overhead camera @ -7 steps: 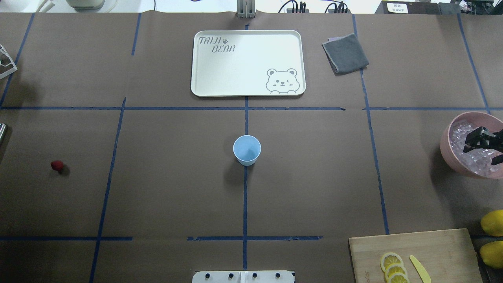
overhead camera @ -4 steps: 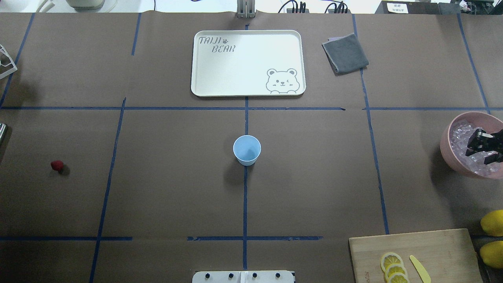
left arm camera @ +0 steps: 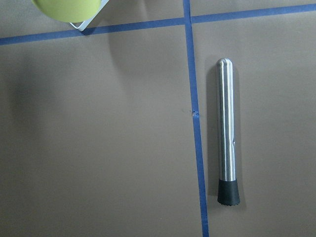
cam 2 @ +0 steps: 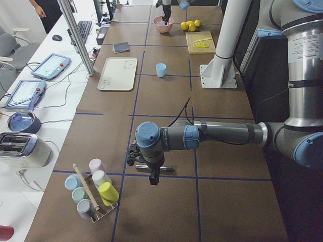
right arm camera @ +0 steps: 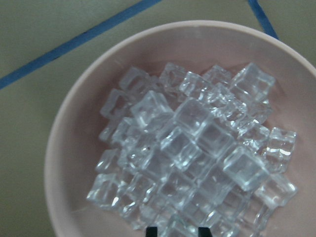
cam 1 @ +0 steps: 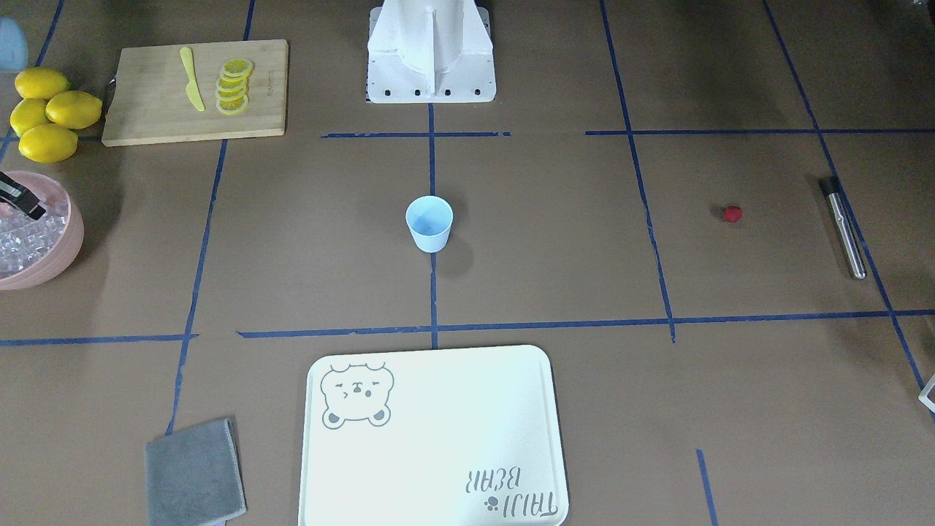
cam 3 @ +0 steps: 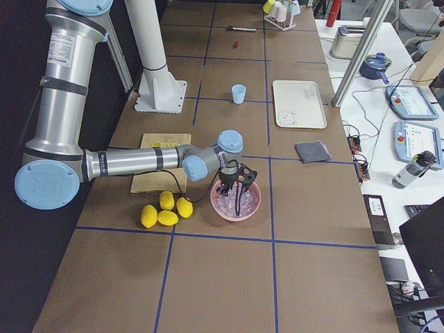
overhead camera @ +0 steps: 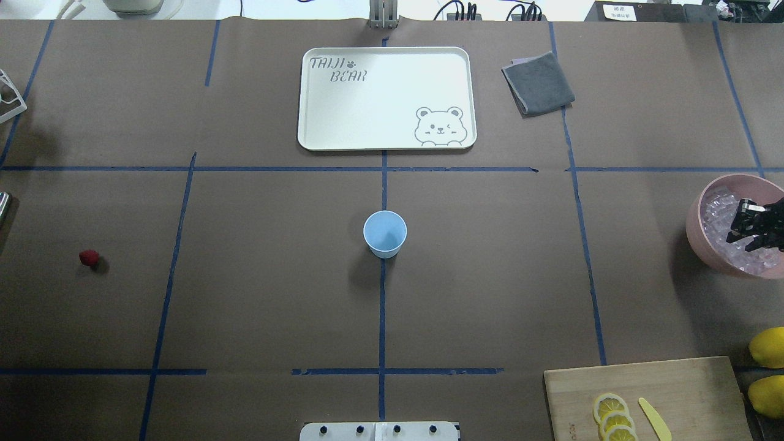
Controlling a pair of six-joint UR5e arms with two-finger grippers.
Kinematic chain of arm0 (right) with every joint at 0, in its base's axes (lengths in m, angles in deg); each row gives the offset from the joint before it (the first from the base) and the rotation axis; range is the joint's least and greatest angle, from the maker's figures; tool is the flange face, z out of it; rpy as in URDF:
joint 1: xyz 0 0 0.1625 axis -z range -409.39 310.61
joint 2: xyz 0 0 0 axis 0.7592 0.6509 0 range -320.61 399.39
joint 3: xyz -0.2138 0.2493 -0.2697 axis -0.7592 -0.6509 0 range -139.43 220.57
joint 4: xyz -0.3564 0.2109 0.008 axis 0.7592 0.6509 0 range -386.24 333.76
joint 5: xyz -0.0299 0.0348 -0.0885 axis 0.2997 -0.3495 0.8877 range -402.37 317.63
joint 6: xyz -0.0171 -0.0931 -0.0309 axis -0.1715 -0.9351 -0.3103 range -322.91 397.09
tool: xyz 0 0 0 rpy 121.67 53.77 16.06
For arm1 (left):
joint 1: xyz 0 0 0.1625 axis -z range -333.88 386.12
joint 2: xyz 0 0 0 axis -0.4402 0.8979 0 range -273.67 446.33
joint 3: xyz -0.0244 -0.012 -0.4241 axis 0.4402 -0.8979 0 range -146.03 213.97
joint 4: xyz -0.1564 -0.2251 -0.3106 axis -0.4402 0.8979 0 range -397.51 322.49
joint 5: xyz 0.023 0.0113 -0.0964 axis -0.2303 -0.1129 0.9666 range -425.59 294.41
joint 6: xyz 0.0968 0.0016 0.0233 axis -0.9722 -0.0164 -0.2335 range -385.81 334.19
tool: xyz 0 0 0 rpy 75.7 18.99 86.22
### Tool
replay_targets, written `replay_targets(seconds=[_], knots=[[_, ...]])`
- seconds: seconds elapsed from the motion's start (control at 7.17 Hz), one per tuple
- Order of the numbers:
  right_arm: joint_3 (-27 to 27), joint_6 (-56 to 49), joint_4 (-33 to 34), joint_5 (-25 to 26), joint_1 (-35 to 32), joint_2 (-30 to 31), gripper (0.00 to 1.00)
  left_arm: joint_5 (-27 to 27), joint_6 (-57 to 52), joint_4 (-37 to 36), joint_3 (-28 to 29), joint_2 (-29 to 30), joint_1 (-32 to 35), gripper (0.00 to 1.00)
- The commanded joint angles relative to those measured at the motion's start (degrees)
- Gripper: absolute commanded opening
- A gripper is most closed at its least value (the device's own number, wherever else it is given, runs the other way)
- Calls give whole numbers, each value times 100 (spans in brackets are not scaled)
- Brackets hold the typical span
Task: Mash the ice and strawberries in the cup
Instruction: 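Lower the right gripper into the pink bowl and grasp an ice cube, then carry the ice cube with the right gripper over the light-blue cup and release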
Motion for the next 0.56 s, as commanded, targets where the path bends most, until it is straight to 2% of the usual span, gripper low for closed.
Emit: replay_targets(seconds=[0.0, 0.14, 0.28, 0.42], knots=[[1038, 105, 485, 10, 12, -50, 0, 0, 3, -8, -21, -4, 0, 100], [1304, 436, 879, -17, 56, -520, 0, 9, -6, 1, -29, -47, 0, 100], [1550, 988, 1492, -34, 439, -1143, 0, 9, -6, 1, -30, -56, 0, 100], [1578, 1794, 1829, -26, 878, -1854, 0, 9, 2, 1, -30, -56, 0, 100]])
